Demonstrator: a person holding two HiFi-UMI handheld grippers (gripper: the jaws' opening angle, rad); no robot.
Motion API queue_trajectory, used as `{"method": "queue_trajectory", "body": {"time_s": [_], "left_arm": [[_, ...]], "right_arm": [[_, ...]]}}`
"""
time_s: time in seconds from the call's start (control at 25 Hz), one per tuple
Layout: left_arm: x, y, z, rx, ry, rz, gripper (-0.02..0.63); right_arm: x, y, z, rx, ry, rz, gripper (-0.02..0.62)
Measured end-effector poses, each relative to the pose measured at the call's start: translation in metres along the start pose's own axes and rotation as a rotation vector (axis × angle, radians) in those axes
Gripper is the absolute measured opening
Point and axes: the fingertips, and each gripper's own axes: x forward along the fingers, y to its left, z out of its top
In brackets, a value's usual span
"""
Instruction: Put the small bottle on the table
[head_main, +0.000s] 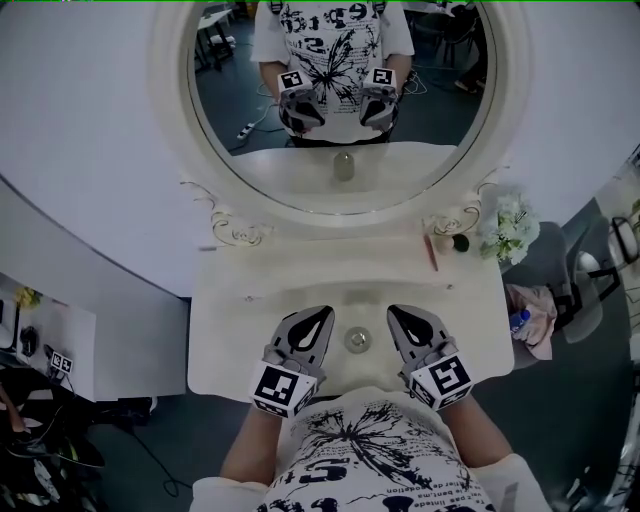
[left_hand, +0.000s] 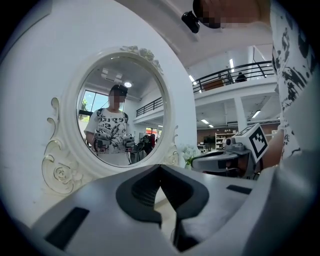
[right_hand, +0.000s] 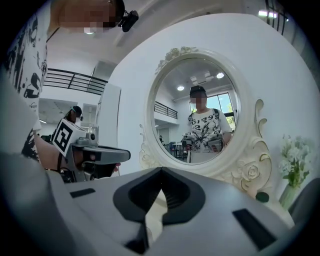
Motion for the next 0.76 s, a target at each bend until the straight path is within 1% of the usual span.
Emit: {"method": "queue_trajectory", "body": {"time_s": [0.2, 0.4, 0.76], "left_arm": [[-0.0012, 0.0027, -0.0012, -0.005, -0.003, -0.001, 0.02], [-0.0022, 0.0038, 0.0008, -0.017, -0.012, -0.01, 0.02], [0.0004, 0.0033, 0.0007, -0.009, -0.013, -0.008, 0.02]], "right_arm": [[0.006, 0.0028, 0.0015, -0.026, -0.004, -0.002, 0.017], [0.0062, 0.0048, -0.001, -0.015, -0.001, -0.014, 0.017], [0.0065, 0.0016, -0.005, -0.001, 0.006, -0.029, 0.017]]}}
